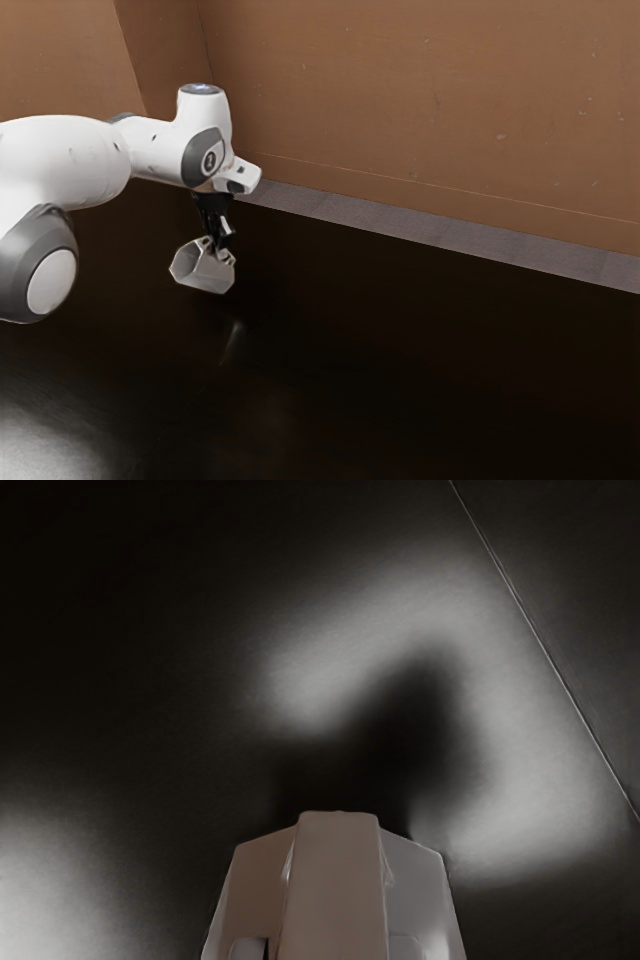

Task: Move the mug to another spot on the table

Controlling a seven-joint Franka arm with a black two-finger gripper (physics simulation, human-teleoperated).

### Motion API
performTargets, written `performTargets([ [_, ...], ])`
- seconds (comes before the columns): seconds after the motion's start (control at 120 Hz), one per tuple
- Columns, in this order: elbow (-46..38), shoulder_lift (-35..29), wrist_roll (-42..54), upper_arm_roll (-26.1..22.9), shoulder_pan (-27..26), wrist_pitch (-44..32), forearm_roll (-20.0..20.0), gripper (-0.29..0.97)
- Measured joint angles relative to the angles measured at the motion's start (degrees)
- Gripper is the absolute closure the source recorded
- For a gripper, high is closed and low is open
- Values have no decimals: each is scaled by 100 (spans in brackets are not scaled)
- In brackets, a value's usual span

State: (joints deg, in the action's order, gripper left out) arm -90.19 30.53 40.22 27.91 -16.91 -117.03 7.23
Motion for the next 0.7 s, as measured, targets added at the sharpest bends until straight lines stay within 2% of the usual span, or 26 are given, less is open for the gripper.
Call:
performTargets([
  [0.208,-225,-241,-234,-24,-573,177,-217,65],
  [0.35,-729,-460,-405,-17,-862,239,-284,67],
  [0.7,-990,-455,-783,-6,-1064,311,-361,67],
])
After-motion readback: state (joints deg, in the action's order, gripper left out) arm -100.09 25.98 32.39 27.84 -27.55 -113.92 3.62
